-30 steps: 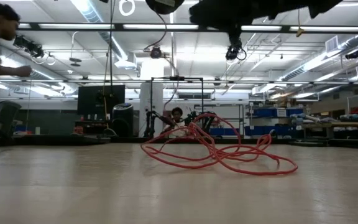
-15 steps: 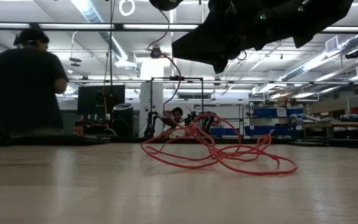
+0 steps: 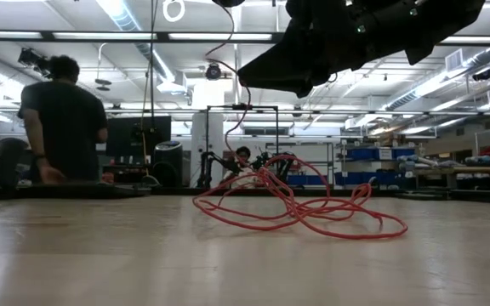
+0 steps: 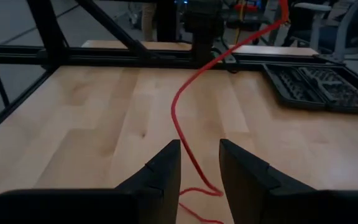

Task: Coil cords
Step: Coil the red wire onto the spool

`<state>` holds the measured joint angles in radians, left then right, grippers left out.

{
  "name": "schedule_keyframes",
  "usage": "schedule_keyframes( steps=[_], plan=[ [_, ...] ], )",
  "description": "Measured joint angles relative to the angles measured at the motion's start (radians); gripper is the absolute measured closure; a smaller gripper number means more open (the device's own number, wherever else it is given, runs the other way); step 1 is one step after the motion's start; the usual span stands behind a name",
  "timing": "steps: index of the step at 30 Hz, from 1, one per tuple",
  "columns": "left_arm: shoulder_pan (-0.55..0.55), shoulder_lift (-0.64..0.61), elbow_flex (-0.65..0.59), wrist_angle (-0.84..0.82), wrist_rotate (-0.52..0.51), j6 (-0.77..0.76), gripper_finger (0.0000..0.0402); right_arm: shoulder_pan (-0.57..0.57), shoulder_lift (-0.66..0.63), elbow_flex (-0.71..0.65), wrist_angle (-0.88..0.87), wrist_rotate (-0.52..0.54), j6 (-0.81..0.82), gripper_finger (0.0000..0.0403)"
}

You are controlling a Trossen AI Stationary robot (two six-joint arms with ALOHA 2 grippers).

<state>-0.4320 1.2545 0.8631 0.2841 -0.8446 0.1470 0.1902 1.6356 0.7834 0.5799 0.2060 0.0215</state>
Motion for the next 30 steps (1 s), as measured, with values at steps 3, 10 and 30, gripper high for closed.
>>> schedule_keyframes(
  steps=[3, 10, 30],
  plan=[
    [0.0, 0.0, 0.0, 0.021, 0.0, 0.002, 0.0401, 0.0, 0.0, 0.0, 0.0, 0.0, -0.018, 0.0296],
    [0.0, 0.0, 0.0, 0.06, -0.001, 0.004, 0.0401, -0.001, 0.0, 0.0, -0.004, 0.002, -0.033, 0.0306],
    [0.007, 0.0, 0.0, 0.088, -0.014, 0.032, 0.0401, -0.003, -0.009, 0.0, -0.084, 0.126, -0.04, 0.04]
  ],
)
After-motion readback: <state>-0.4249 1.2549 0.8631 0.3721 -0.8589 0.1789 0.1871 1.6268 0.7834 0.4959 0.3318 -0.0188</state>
